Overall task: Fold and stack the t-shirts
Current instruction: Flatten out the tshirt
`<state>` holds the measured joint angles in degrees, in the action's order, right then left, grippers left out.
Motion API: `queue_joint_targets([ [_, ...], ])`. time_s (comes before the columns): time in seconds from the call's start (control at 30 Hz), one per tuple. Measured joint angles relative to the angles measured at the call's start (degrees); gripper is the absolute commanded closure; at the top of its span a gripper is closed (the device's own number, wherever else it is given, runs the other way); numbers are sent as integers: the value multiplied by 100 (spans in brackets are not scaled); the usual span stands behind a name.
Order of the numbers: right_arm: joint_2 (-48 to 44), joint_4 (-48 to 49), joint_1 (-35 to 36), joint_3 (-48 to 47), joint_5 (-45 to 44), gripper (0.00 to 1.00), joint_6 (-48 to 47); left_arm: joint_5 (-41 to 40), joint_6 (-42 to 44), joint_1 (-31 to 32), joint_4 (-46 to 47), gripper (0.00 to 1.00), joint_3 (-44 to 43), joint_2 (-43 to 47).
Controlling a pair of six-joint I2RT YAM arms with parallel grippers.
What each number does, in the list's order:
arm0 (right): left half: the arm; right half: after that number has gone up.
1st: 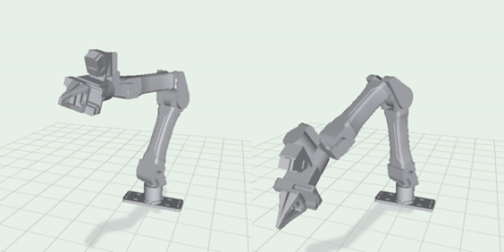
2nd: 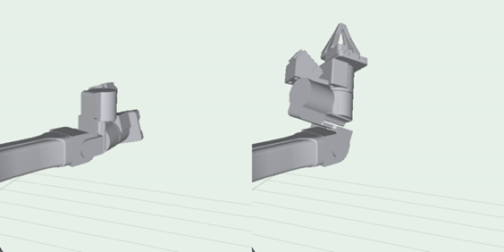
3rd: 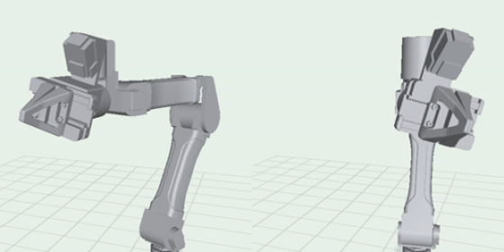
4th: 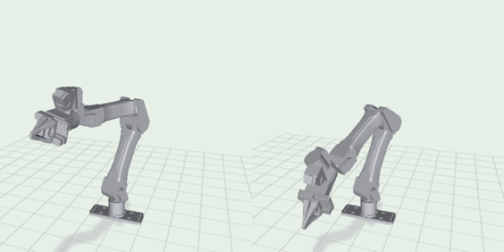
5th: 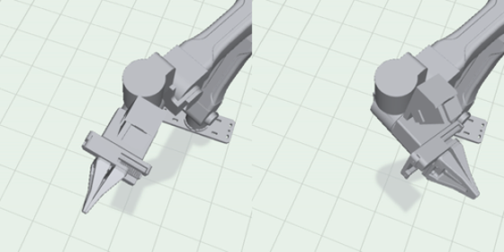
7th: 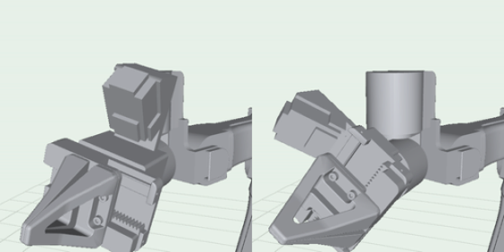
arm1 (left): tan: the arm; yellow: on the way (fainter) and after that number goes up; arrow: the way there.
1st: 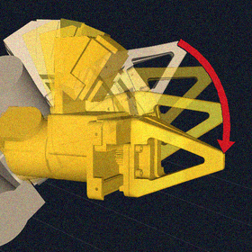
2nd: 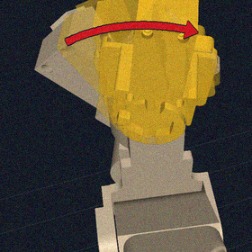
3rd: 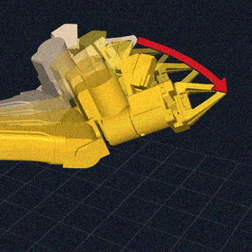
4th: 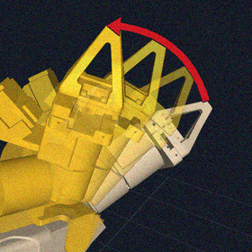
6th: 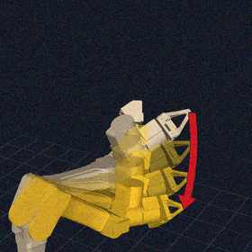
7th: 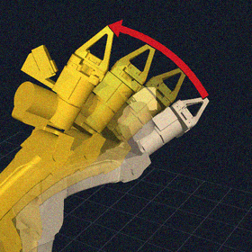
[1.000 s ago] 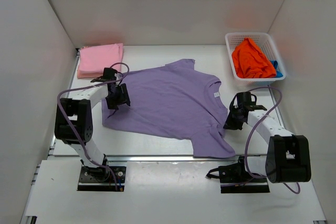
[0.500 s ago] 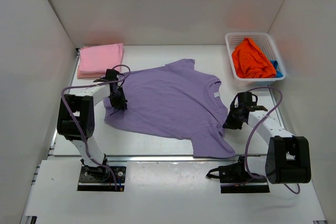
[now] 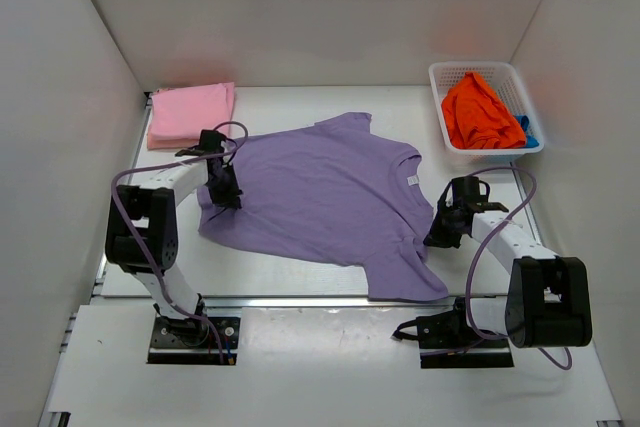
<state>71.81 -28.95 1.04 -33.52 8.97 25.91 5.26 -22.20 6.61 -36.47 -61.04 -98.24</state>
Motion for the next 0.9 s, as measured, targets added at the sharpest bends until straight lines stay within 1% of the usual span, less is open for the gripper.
queue_joint_targets([
  [0.1, 0, -2, 7, 4, 15, 100, 0, 13, 13, -11, -48, 82, -20, 42],
  [0.17, 0, 2, 4, 11, 15, 100, 0, 20, 37, -11, -81, 75, -20, 68],
  [0.33, 0, 46, -4, 48, 39, 100, -22, 146, 98, -28, -245, 73, -48, 271],
  [0.37, 2, 48, -7, 61, 42, 100, -24, 164, 120, -39, -284, 78, -72, 321],
  [0.43, 11, 87, -11, 87, 74, 100, -28, 186, 164, -44, -391, 84, -160, 459],
  [0.53, 11, 129, -39, 107, 127, 100, -42, 234, 247, -79, -470, 88, -254, 780],
  [0.57, 11, 144, -37, 118, 142, 100, -39, 247, 264, -94, -483, 86, -254, 890],
  [0.63, 11, 157, -37, 122, 162, 100, -42, 256, 326, -127, -514, 69, -254, 1078],
  [0.67, 11, 160, -37, 122, 166, 100, -42, 256, 354, -133, -505, 53, -249, 1147],
  [0.7, 13, 164, -37, 125, 170, 100, -39, 256, 374, -151, -498, 47, -243, 1180],
  [0.77, 13, 173, -37, 129, 186, 100, -42, 247, 372, -160, -507, 41, -234, 1161],
  [0.83, 13, 177, -37, 129, 190, 100, -42, 247, 372, -142, -514, 40, -229, 1047],
  [0.9, 13, 177, -37, 129, 205, 100, -44, 245, 365, -107, -503, 41, -227, 898],
])
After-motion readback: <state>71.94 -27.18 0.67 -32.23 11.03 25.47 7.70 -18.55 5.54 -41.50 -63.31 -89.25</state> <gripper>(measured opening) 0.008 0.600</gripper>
